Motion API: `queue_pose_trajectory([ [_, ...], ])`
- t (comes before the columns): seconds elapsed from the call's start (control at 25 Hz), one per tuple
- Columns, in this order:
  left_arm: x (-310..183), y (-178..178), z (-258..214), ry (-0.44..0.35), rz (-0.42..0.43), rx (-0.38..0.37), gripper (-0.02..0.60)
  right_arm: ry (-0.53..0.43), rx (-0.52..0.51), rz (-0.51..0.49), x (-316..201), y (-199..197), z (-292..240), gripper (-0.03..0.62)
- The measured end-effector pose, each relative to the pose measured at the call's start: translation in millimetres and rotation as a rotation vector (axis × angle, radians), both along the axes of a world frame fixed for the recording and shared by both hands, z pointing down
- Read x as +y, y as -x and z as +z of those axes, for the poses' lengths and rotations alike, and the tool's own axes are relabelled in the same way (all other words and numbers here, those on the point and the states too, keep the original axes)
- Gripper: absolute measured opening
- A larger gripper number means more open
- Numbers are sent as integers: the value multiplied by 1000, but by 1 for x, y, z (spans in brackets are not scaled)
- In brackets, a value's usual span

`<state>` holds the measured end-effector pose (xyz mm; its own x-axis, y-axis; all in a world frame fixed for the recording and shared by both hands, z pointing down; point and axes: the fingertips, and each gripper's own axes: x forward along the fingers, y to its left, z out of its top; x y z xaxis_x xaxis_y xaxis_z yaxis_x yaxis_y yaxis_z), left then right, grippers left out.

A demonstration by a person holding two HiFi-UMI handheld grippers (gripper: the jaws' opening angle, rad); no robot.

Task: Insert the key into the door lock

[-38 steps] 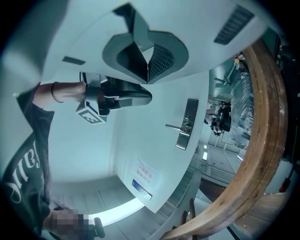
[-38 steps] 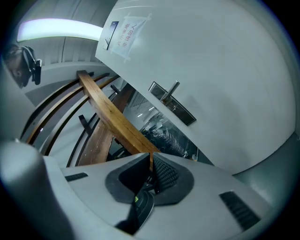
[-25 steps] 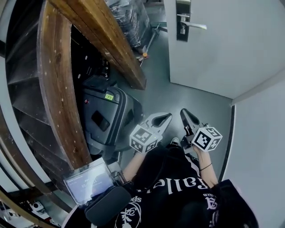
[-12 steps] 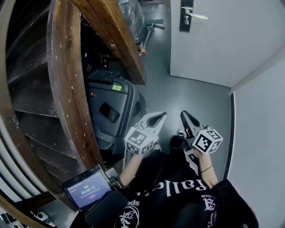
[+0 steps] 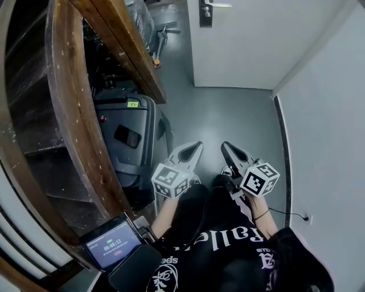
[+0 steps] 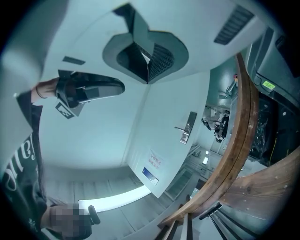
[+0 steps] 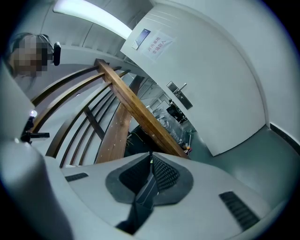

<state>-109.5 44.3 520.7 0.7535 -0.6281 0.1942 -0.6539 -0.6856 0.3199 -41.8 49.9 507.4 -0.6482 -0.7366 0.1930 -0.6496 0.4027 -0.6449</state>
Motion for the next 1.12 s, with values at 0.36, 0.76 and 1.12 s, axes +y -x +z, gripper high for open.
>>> queue_pose_trajectory([
  [0.36, 36, -46, -25, -59, -39, -1, 5, -59, 6, -44, 36, -43, -19, 30],
  [0.76, 101, -153, -26, -43, -63, 21, 5, -51, 23, -92, 98, -137, -15, 27],
  [1.12, 129, -194, -27, -64, -84, 11, 5, -65, 18, -128, 125, -174, -12, 27],
])
